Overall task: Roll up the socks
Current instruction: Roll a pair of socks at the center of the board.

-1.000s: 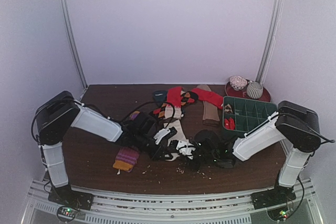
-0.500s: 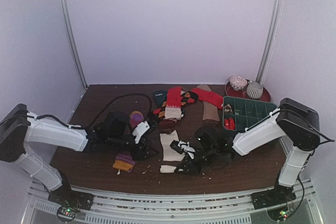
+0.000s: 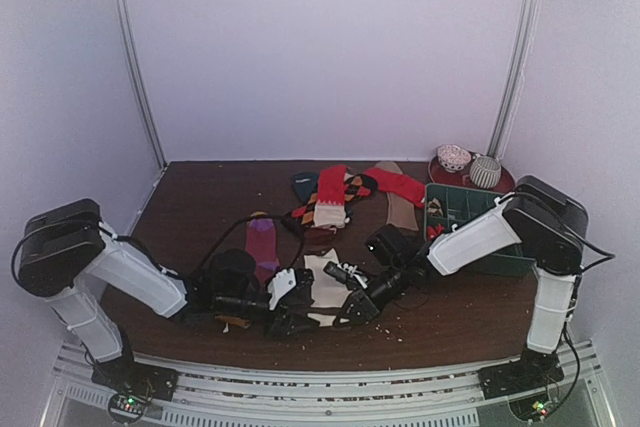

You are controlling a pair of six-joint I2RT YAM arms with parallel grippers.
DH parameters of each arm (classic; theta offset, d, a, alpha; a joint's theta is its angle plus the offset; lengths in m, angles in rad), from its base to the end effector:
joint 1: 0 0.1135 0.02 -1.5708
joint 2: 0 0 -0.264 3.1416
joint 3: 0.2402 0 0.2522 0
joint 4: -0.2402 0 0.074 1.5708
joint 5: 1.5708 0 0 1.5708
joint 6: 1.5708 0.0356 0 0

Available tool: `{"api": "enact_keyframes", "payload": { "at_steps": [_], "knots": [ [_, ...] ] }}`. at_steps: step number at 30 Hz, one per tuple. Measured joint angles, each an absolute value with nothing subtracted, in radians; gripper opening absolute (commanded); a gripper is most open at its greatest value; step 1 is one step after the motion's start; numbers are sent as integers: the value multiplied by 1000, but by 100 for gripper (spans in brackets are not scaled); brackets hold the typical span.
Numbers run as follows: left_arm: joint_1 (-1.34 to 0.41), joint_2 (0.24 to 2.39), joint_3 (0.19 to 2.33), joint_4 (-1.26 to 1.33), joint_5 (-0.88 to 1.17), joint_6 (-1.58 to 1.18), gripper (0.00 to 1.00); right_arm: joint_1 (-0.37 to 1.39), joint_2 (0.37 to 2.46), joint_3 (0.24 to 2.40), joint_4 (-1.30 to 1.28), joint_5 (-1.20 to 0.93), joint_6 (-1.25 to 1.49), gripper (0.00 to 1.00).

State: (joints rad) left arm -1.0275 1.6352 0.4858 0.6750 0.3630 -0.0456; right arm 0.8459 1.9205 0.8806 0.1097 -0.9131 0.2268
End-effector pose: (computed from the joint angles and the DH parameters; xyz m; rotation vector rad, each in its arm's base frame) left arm 0.1377 -0.2525 0.1290 1.2331 1.7925 -1.0159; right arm 0.2066 0.2758 0.1039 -1.2083 2.3726 1.5549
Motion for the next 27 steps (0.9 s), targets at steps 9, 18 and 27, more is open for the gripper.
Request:
{"api": "enact_keyframes", "payload": {
  "at_steps": [9, 18, 27],
  "knots": [
    [-1028, 1784, 511, 766, 368, -43, 49, 825, 1940, 886, 94, -971, 207, 5],
    [-1028, 1812, 515, 816, 374, -51, 29, 817, 1951, 894, 82, -995, 205, 5],
    [-1028, 1868, 520, 841, 407, -70, 24, 816, 1954, 899, 72, -999, 205, 5]
  ]
}}
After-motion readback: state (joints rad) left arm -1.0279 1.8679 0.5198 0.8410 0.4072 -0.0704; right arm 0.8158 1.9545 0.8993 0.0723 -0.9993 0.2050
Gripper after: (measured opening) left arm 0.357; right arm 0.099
